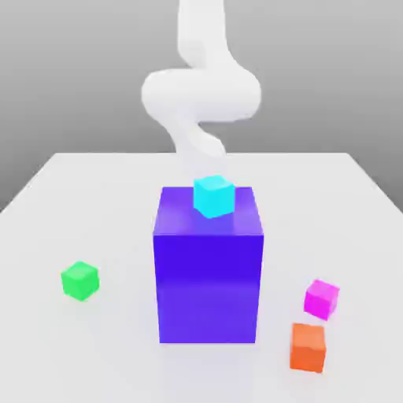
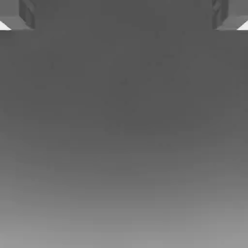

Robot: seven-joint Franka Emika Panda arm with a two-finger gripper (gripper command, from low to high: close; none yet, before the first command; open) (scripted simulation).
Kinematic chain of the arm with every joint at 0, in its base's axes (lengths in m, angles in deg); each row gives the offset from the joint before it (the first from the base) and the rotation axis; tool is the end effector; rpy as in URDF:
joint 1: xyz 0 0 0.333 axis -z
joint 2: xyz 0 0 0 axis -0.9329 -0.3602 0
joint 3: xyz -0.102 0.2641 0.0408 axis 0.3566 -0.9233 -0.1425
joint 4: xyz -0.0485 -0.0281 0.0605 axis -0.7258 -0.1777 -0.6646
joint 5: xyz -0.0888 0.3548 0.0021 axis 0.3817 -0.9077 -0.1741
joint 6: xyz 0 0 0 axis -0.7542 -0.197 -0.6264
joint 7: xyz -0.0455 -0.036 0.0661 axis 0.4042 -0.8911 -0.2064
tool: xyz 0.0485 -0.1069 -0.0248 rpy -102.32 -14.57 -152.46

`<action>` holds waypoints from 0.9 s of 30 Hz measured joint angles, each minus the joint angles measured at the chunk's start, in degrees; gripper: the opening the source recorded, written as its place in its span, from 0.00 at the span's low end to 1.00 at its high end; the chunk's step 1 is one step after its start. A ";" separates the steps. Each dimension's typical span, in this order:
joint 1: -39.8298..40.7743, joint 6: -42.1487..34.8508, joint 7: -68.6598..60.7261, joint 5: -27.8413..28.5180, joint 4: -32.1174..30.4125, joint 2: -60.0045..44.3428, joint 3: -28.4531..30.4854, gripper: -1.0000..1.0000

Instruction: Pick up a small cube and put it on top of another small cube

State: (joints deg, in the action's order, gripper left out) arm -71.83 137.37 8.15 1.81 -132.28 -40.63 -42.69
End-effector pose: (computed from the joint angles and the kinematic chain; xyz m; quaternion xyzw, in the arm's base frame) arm 0.3791 0.0242 0.6306 -0.8778 0.3238 -0.3215 0.1458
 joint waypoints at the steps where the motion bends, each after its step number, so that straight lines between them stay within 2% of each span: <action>1: -1.42 1.51 -1.17 -0.53 -1.39 -2.29 -0.29 0.50; 9: -11.58 12.86 -9.28 -3.70 -11.84 -19.58 -3.98 0.50; 15: -17.39 21.15 -13.47 -3.70 -19.47 -32.01 -8.48 0.50; 20: -22.51 28.21 -12.95 1.78 -25.50 -42.50 -10.78 0.50; 24: -25.05 34.55 -8.63 8.47 -25.06 -50.89 -7.16 0.50; 27: -28.66 39.58 -6.81 10.83 -23.91 -57.08 -3.03 0.50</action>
State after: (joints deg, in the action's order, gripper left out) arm -100.49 176.95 1.34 12.64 -156.20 -97.71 -45.72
